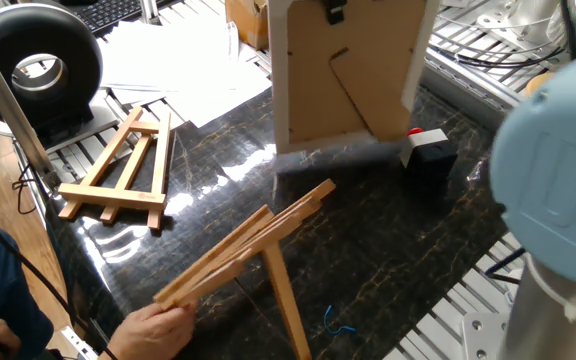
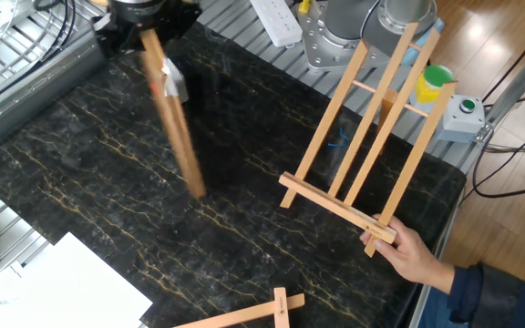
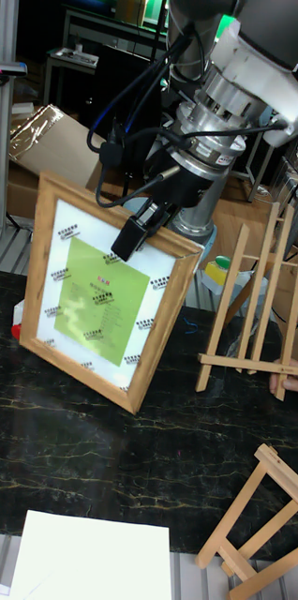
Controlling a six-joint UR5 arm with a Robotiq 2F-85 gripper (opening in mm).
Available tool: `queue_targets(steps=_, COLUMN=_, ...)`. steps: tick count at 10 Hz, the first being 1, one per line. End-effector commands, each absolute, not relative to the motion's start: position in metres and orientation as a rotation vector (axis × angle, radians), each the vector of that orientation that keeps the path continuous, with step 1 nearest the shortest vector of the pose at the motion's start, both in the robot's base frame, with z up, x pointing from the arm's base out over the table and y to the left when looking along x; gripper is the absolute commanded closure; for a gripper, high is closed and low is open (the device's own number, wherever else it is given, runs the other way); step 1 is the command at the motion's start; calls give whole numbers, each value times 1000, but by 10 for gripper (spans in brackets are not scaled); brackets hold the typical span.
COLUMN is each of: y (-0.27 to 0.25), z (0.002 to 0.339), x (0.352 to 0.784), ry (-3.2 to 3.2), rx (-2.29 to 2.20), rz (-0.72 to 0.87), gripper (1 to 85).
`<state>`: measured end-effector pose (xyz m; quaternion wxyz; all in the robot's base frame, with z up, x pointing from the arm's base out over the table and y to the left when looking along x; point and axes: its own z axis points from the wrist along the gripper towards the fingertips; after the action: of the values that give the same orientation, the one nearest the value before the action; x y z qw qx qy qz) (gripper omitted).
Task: Put the photo frame on the bracket
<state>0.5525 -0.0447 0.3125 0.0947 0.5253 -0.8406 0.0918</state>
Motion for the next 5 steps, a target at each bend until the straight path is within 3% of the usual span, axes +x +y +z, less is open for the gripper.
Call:
queue_targets(steps=1, y=-39, z=312, x=571, ry=-2504, rx=1669, rz=303, gripper=840)
queue_targets(steps=5, y=-49, z=315, x=577, ry=-2371, rx=1815, rz=358, gripper=840)
